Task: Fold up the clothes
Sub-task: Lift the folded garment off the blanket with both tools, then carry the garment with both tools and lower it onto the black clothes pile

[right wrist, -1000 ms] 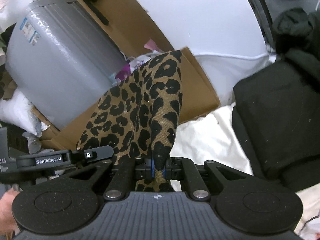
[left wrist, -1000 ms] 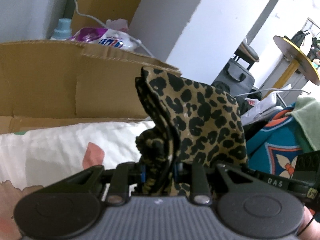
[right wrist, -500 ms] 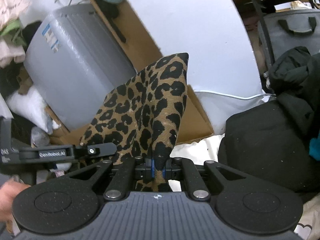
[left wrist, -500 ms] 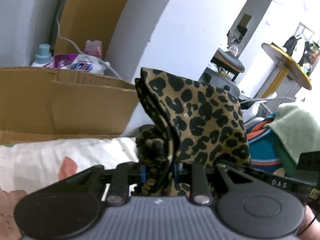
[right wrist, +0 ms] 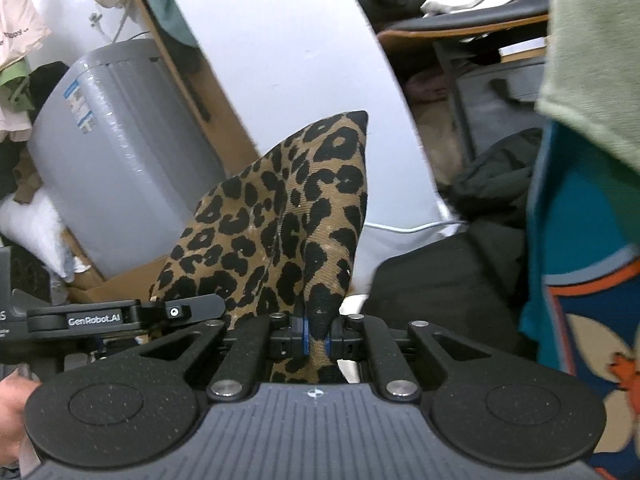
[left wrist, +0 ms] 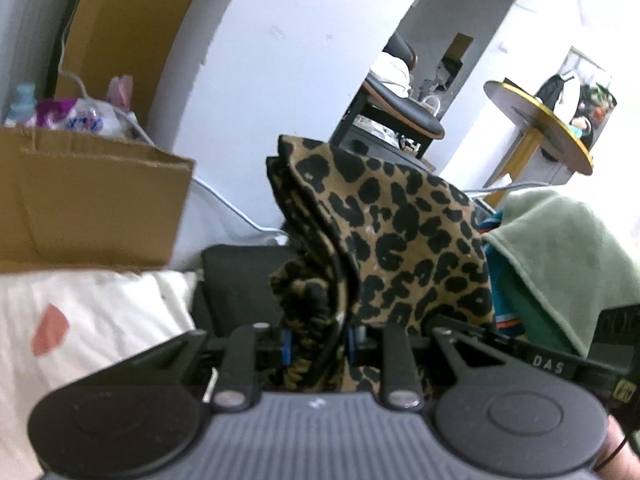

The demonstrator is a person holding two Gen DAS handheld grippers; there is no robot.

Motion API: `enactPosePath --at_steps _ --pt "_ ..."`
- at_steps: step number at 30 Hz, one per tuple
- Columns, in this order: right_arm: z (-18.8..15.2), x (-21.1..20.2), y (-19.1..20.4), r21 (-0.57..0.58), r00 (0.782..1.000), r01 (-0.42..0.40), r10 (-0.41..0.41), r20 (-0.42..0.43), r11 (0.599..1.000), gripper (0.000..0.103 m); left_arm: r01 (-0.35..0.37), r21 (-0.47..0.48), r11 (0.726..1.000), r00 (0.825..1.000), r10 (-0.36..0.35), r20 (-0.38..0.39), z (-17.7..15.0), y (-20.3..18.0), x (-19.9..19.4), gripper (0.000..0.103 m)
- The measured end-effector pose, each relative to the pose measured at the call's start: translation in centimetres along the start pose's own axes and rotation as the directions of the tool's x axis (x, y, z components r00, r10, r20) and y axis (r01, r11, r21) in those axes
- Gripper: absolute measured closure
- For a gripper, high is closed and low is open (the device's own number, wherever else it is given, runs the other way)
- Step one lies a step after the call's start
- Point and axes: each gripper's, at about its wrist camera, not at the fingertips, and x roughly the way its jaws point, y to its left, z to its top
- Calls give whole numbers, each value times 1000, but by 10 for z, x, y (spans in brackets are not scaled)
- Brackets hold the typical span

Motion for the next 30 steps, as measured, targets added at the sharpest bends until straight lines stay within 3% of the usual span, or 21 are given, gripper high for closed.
enactPosePath --at_steps 8,20,30 --pt "5 -13 -16 -48 997 78 -78 -5 996 97 20 -62 998 1000 -20 0 -17 -12 16 78" --pt "0 18 -32 -106 986 159 -164 -39 982 97 16 -145 989 999 -21 -37 -32 4 55 78" --pt "-7 57 -61 -26 983 184 -184 -19 983 97 11 -192 981 998 -22 -55 -37 25 93 78"
